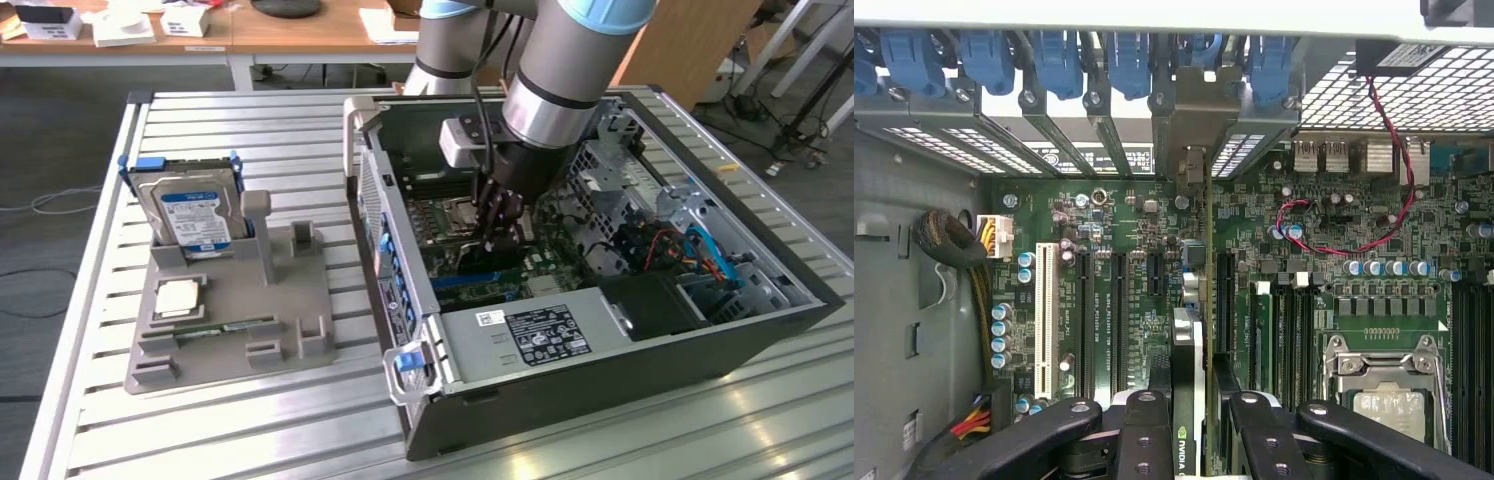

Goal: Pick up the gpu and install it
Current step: 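Insert the gpu into the slot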

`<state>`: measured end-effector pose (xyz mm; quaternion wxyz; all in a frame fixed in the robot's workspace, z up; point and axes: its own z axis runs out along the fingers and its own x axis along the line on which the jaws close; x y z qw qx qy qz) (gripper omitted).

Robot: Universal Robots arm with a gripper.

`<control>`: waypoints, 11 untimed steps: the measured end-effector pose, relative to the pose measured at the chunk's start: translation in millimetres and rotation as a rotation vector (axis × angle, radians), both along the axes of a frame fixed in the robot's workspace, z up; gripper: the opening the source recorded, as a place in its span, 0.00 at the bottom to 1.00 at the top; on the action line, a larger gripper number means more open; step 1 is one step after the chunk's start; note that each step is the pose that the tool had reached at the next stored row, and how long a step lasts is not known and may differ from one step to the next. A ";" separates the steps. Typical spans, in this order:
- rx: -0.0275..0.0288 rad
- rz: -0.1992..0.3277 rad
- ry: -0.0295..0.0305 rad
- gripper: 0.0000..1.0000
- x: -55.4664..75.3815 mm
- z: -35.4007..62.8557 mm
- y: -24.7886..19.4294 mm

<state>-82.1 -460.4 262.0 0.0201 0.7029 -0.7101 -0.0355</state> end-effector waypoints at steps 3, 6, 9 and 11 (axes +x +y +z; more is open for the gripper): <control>-0.0001 0.000 0.0000 0.27 -0.3 0.0 0.0; 0.0001 -0.003 -0.0004 0.27 -2.0 -0.2 0.0; -0.0001 -0.003 0.0000 0.27 -2.3 -0.1 0.0; -0.0001 -0.003 0.0000 0.27 -2.4 -0.1 0.0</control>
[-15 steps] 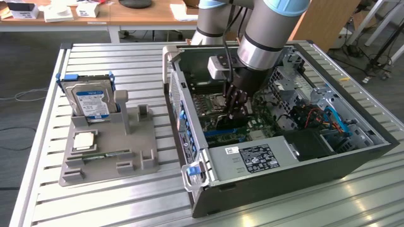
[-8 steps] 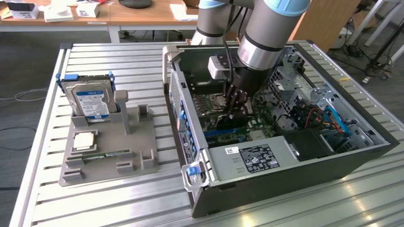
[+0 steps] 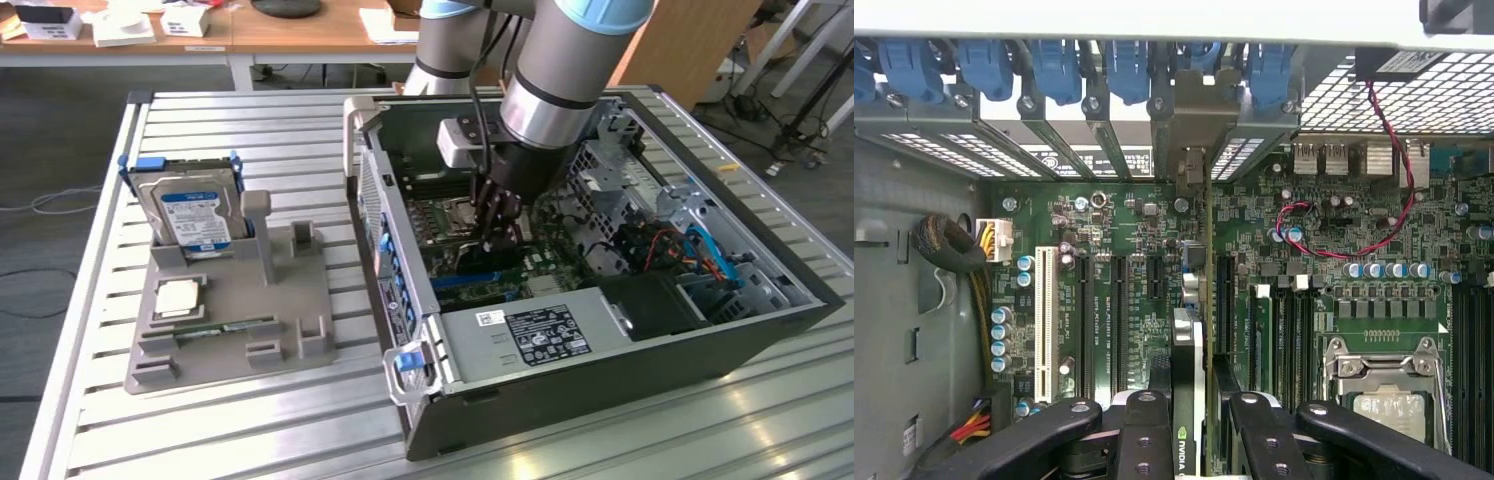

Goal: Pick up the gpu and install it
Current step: 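Insert the gpu into the slot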

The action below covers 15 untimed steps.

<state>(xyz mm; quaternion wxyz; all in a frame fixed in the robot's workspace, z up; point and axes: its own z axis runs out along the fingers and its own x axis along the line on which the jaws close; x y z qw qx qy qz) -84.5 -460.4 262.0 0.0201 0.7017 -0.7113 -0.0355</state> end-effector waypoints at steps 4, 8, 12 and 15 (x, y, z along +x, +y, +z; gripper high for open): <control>0.0001 0.000 0.0000 0.27 0.0 0.0 0.0; 0.0001 0.000 0.0000 0.27 0.0 0.0 0.0; 0.0001 0.000 0.0060 0.27 0.9 0.0 0.0; -0.0001 0.000 0.0120 0.27 1.6 0.0 0.0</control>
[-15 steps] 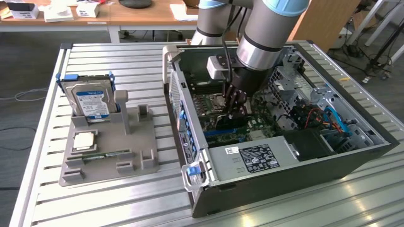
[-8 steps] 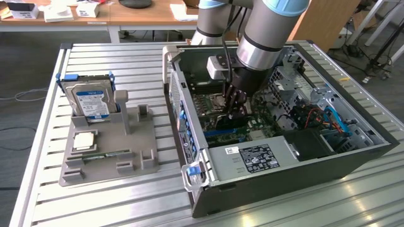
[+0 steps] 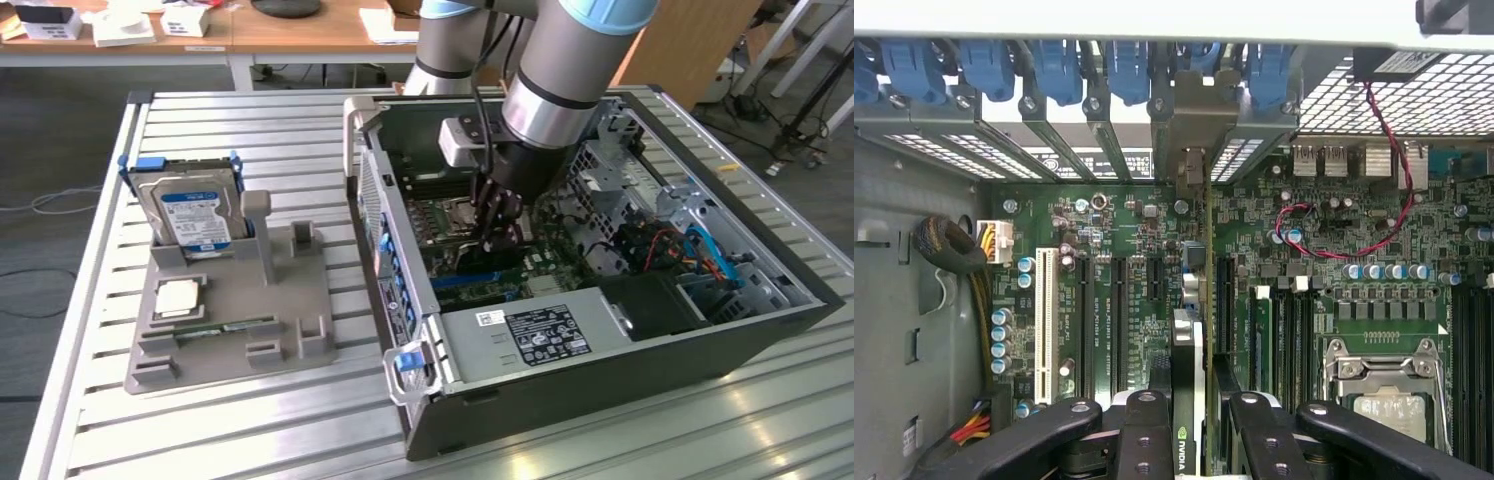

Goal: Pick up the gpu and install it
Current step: 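Insert the gpu into the slot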

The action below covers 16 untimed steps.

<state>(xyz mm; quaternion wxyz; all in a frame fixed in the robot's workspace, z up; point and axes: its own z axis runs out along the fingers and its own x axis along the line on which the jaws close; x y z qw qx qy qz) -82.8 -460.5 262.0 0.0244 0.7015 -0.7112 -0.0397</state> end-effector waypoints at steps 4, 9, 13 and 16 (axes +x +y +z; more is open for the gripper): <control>0.0001 0.000 0.0005 0.27 0.1 -0.1 0.0; 0.0001 0.000 0.0005 0.27 0.2 -0.1 0.0; 0.0000 0.000 0.0005 0.27 0.2 -0.6 0.0; 0.0000 0.000 0.0006 0.27 0.2 -0.9 0.0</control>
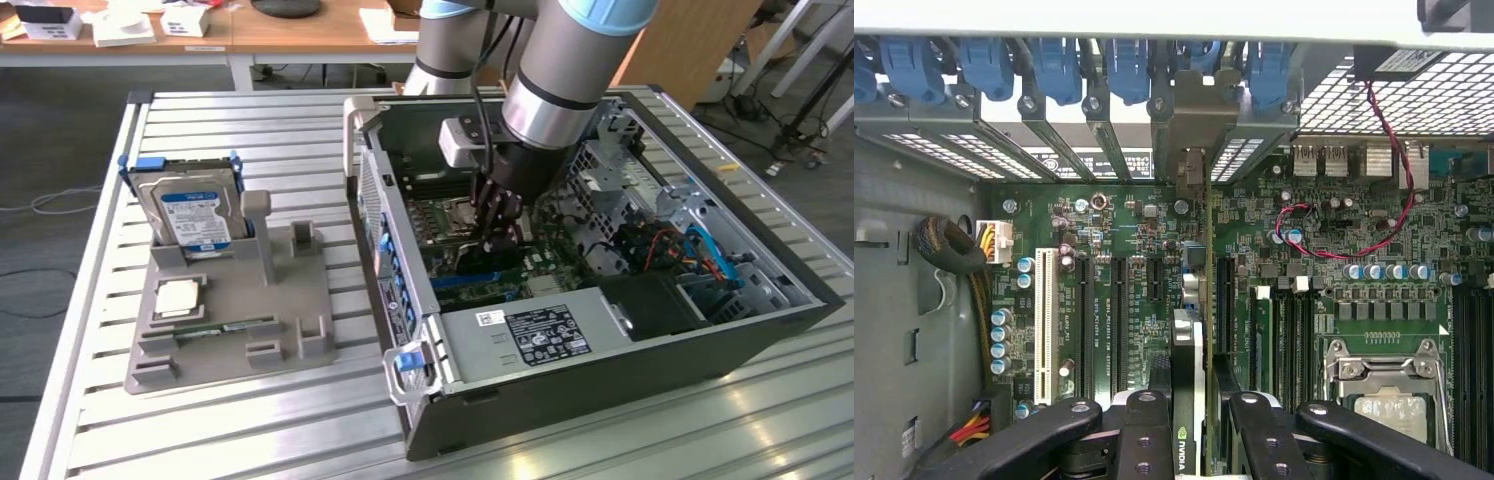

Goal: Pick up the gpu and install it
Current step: 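Insert the gpu into the slot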

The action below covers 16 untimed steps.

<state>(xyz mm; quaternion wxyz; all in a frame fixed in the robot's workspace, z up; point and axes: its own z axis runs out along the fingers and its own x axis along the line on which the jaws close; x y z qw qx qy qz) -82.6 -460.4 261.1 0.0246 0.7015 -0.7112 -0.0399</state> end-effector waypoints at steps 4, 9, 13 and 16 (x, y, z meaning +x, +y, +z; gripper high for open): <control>0.0001 0.000 -0.0001 0.27 0.0 -0.2 0.0; 0.0001 0.000 -0.0001 0.27 0.0 -0.9 0.0; 0.0003 0.000 0.0000 0.27 0.8 -1.0 0.0; 0.0001 0.000 0.0000 0.27 0.9 -0.9 0.0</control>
